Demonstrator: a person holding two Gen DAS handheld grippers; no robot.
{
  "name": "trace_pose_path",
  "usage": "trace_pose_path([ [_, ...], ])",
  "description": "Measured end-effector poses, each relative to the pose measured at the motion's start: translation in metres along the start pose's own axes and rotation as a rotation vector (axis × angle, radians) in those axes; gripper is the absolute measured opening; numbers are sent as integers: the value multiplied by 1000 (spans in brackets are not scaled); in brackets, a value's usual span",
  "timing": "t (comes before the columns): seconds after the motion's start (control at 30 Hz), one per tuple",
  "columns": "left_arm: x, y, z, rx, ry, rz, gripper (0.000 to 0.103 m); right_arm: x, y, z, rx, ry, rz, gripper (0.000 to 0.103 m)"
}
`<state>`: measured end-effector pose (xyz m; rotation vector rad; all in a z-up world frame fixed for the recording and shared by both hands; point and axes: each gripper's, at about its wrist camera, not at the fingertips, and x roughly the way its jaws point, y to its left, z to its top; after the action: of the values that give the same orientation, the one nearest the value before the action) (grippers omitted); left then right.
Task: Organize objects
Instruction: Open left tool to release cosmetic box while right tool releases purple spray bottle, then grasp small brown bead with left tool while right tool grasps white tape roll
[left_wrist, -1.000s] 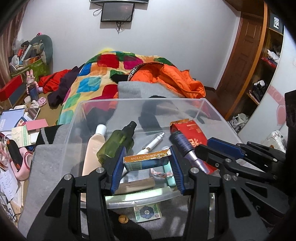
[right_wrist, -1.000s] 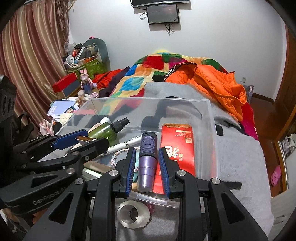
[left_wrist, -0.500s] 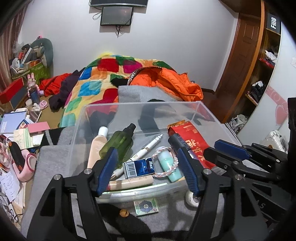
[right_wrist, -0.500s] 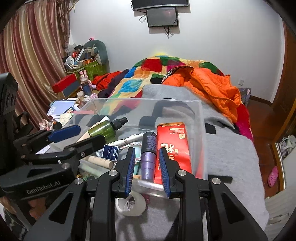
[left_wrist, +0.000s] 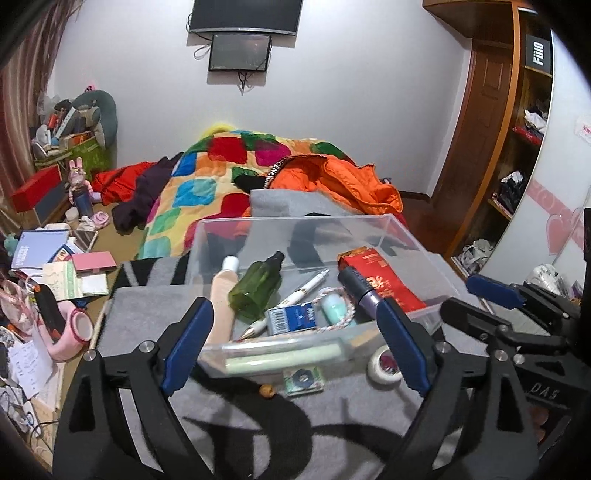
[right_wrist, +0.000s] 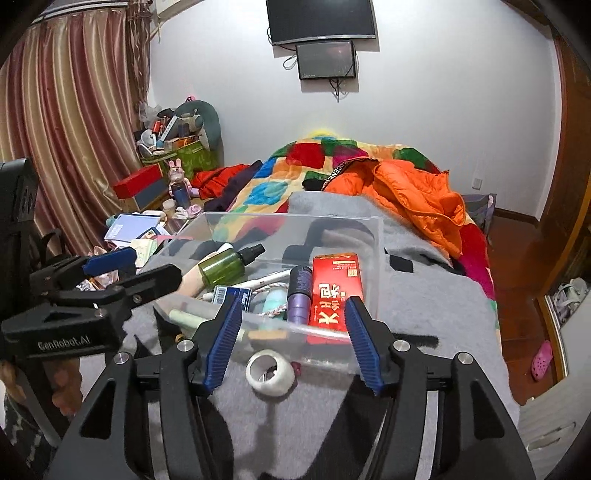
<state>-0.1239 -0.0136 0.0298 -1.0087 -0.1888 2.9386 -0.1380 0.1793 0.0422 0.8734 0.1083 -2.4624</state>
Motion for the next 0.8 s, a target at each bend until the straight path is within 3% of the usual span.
trace_pose_path([
  [0.37, 16, 21, -43, -19, 104, 33, 91, 19, -2, -29, 9, 94, 6, 54],
  [0.43, 22, 23, -50, -12, 127, 39, 86, 22, -3, -35, 9, 113, 9, 54],
  [0.5, 28, 23, -57, 5, 154, 48, 72, 27, -3, -43, 8, 140, 15, 54],
  [0.8, 42, 34, -73, 22, 218, 57, 48, 46, 4, -55, 4, 203, 47, 54],
])
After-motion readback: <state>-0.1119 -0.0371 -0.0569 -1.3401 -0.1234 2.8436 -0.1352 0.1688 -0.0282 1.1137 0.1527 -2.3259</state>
